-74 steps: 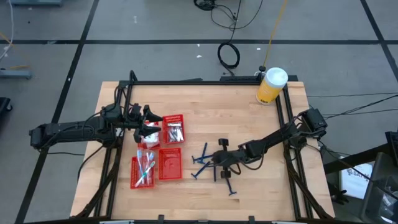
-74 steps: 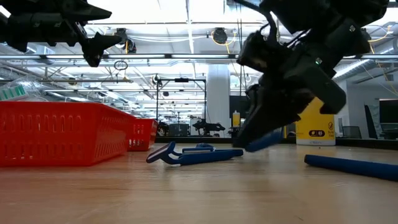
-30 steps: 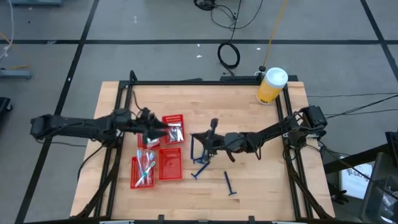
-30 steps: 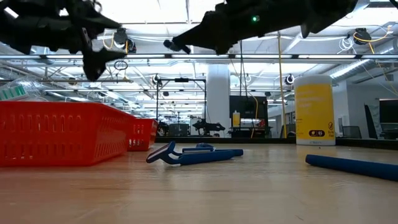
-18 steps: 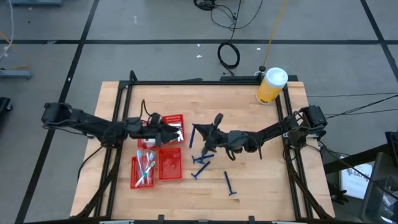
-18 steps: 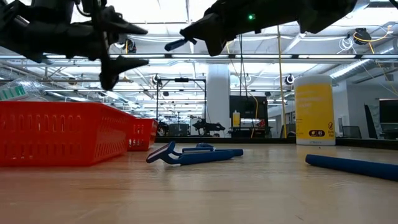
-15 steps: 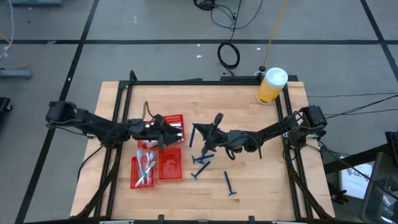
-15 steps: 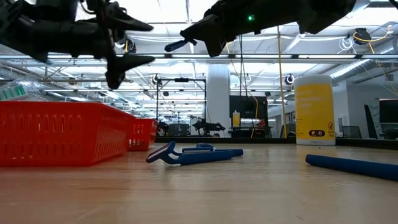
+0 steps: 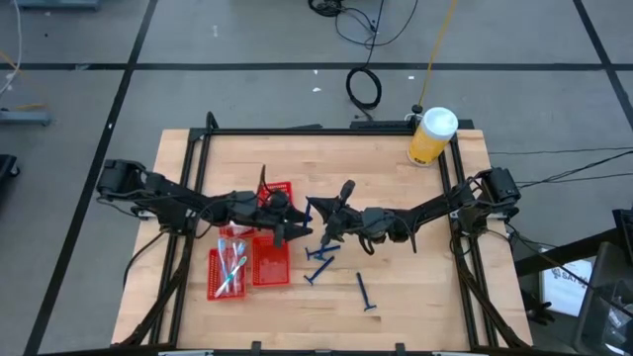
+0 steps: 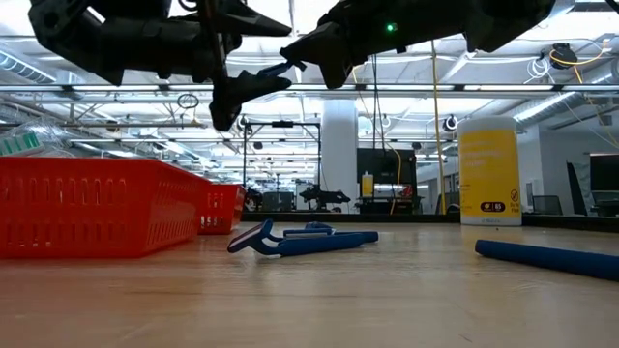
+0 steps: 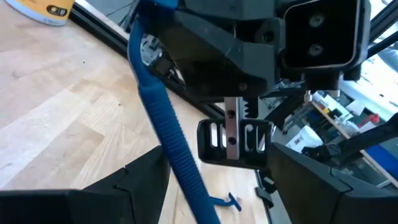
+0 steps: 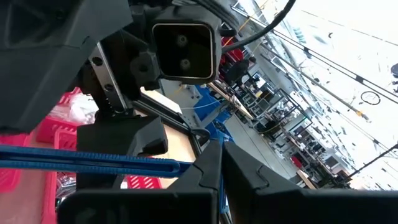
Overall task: Pick & Place Travel size toiletries
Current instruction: Put the blue razor into the bottom right red basket
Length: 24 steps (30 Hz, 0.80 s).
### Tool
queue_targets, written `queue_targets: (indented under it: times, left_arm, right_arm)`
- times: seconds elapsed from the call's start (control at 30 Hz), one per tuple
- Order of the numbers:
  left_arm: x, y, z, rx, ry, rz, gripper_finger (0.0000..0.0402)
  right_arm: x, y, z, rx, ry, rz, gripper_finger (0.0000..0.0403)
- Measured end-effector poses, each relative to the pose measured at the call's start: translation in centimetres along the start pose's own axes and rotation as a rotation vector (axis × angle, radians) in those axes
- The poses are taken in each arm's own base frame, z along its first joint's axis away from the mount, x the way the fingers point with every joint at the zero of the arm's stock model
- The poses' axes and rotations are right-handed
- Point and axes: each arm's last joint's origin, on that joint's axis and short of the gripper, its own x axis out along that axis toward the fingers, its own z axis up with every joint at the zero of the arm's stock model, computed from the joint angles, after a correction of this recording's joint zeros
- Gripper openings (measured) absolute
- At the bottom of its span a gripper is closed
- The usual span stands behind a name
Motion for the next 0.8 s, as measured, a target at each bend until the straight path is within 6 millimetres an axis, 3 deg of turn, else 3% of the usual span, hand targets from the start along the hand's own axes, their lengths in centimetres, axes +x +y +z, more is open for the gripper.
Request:
queue_targets:
  times: [0.17,0.4,0.53,0.8]
  left_arm:
    - [0.0,0.0,-0.1,0.005,0.017,0.003,0.0216]
    - [0.0,0.6,0.1,0.001,0.017,0.034,0.003]
    - [0.0,0.9,0.3,-0.006,0.018,0.031,0.0026]
    - [-1.2,-0.8,1.0,0.003,0.049,-0.008,0.0016]
  right_arm:
    - [0.0,0.0,0.0,0.002,0.003,-0.006,0.0]
    - [-0.2,-0.1,0.4,0.014,-0.011,-0.012,0.0001]
    - [-0.6,0.3,0.8,0.038,-0.018,-0.003,0.0028]
    - [-4.0,-0.5,4.0,0.092,0.001,-0.081,0.0156]
